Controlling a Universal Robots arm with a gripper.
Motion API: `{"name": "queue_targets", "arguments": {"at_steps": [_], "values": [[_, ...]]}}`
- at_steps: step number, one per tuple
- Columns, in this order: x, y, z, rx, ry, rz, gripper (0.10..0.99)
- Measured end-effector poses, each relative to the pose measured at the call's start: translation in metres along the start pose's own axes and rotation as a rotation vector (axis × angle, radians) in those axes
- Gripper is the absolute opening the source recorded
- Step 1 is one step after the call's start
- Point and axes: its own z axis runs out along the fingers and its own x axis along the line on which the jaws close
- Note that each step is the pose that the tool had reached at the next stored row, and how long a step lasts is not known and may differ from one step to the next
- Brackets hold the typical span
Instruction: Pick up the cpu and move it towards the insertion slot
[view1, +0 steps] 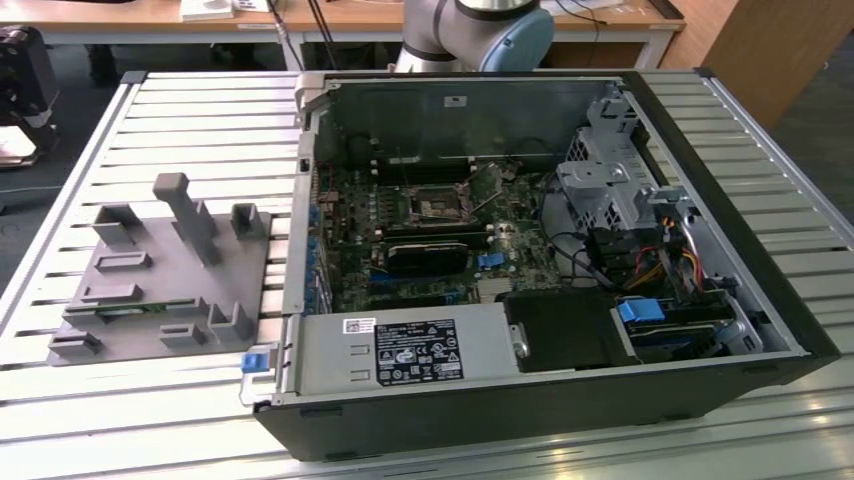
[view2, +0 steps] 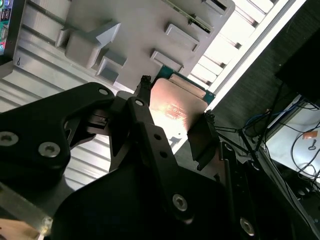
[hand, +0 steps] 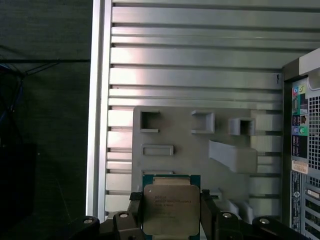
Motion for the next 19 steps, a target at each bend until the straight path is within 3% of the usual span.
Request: {"name": "queue_targets", "arguments": {"at_steps": [19], "values": [[-0.0014,0.0017,-0.0287,0.0,0.0,0.0,0.541]]}}
